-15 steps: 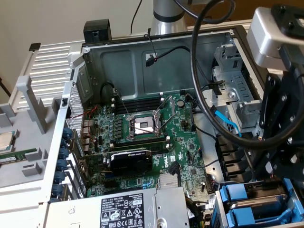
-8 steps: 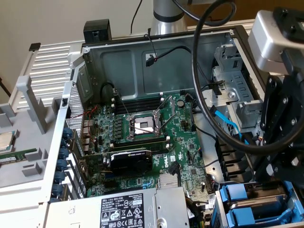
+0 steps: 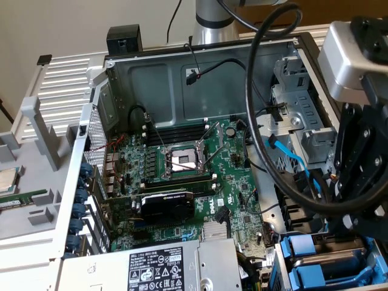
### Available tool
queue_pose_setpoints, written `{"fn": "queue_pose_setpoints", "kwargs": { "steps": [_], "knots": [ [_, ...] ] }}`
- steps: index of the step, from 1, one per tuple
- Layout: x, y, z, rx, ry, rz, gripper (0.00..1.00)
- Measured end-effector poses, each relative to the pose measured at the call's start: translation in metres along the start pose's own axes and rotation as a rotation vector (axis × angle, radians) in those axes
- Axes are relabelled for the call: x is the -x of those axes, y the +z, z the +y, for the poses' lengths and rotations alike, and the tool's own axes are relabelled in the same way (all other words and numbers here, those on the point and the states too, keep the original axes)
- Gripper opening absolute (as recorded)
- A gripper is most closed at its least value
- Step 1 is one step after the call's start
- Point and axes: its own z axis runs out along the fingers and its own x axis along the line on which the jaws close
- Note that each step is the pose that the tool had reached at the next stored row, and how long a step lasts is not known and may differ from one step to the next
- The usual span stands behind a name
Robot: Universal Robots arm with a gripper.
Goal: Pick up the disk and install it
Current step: 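Insert the second disk wire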
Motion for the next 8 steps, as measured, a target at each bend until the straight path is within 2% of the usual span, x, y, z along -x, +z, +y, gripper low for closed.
{"fn": "queue_pose_setpoints", "kwargs": {
  "steps": [4, 8],
  "knots": [
    [-0.001, 0.0004, 0.0026, -0.0059, -0.011, -0.0018, 0.16],
    [-0.0011, 0.0009, 0.004, -0.0163, -0.031, -0.0002, 0.16]
  ]
}}
